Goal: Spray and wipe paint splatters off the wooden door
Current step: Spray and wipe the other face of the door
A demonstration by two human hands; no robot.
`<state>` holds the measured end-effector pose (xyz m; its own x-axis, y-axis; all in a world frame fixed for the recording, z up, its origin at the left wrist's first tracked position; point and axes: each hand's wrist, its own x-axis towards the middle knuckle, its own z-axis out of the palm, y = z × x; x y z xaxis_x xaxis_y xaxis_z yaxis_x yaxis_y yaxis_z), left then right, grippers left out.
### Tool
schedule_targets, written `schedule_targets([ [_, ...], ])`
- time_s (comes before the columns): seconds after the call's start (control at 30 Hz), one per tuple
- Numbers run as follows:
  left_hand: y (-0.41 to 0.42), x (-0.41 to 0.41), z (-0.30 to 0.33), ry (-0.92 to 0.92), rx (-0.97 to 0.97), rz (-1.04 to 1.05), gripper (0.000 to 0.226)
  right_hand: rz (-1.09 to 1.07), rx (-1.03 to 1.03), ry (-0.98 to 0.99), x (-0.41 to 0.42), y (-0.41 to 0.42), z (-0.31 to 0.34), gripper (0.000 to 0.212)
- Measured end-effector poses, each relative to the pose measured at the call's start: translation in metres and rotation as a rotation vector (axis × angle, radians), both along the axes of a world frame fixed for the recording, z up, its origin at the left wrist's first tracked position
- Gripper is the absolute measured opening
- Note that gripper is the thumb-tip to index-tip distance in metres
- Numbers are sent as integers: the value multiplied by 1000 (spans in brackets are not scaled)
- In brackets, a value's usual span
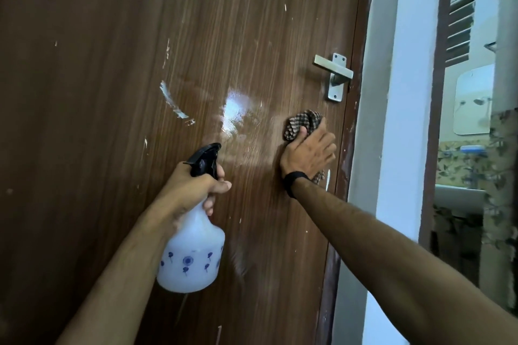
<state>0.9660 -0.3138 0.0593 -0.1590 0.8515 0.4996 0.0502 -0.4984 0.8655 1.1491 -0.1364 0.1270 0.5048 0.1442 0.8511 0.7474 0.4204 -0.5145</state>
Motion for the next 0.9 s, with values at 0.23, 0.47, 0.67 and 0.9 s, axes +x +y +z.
schedule_targets([
  [0.23,-5,1,-4,21,-55,-18,16,101,72,-397,3,-1,-86,57],
  [0.47,-14,-6,-4,42,-58,29,15,111,336,-1252,-18,-15,-83,54],
  [0.67,-14,-27,-21,145,-203,56,17,123,340,-952,-40,-20,-87,54],
  [0.9,-18,-67,-62,496,-504,-122,20,118,549,-1456,-36,-9,-157,51],
])
